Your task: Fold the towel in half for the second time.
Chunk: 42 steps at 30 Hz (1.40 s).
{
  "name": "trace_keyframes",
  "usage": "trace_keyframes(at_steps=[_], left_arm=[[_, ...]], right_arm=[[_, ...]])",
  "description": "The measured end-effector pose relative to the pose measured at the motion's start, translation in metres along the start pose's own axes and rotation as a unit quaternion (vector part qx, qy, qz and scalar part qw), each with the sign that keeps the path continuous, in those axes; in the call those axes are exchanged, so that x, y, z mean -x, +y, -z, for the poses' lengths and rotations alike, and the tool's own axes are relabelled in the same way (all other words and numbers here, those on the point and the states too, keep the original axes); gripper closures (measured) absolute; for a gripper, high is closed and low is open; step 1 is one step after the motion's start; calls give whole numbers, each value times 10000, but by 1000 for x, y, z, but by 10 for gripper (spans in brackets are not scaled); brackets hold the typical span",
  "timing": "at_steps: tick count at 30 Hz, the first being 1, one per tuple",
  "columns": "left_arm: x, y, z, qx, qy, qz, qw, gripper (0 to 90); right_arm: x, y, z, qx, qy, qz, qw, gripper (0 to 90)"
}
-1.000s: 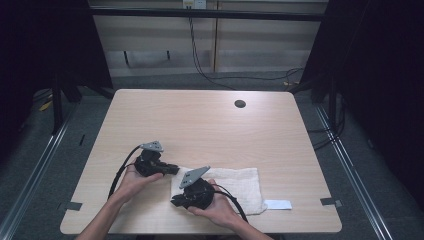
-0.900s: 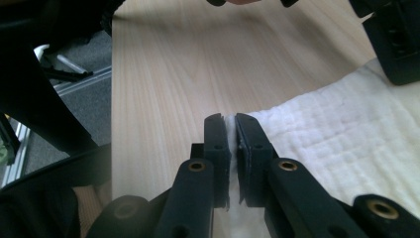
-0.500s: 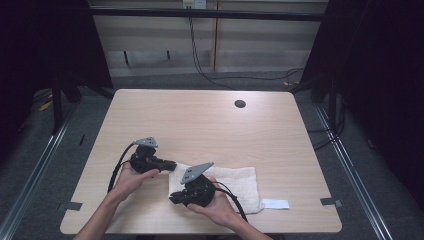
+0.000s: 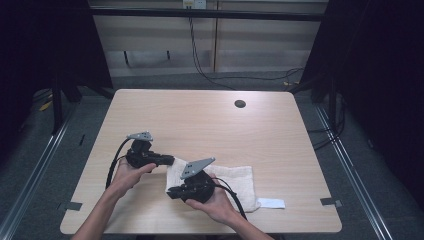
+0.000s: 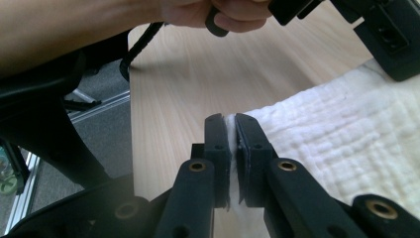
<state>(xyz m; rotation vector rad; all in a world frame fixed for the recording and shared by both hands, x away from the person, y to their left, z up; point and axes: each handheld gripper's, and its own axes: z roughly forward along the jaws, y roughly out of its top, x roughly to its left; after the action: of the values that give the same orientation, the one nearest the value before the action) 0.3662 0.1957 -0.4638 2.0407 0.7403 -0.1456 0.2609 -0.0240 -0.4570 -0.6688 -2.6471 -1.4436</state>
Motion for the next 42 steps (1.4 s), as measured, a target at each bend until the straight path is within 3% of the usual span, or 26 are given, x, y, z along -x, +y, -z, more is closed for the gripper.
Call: trace_keyframes(at_steps=[4,5,7,18,26,35,42], left_arm=[[1,1,3,43,70,-22,10000,834],[0,1,6,63,194,-8,9998,831],[-1,0,6,62,244,26,9997,833],[-5,4,29,252,223,49,9994,841],[-2,14,40,136,288,-84,9995,843],[-1,29,63,98,515,-140,9985,844],[-1,27,57,74,512,-98,9986,843]], right_arm=[[-1,8,1,89,-1,67,9999,848],[-2,10,2,120,-10,60,9999,847],[-2,13,2,184,-49,52,9998,847],[-4,33,5,367,28,54,9993,847],[-6,45,-4,481,201,103,9986,848],[-6,69,5,663,172,218,9974,848],[-5,74,10,745,110,267,9968,848]])
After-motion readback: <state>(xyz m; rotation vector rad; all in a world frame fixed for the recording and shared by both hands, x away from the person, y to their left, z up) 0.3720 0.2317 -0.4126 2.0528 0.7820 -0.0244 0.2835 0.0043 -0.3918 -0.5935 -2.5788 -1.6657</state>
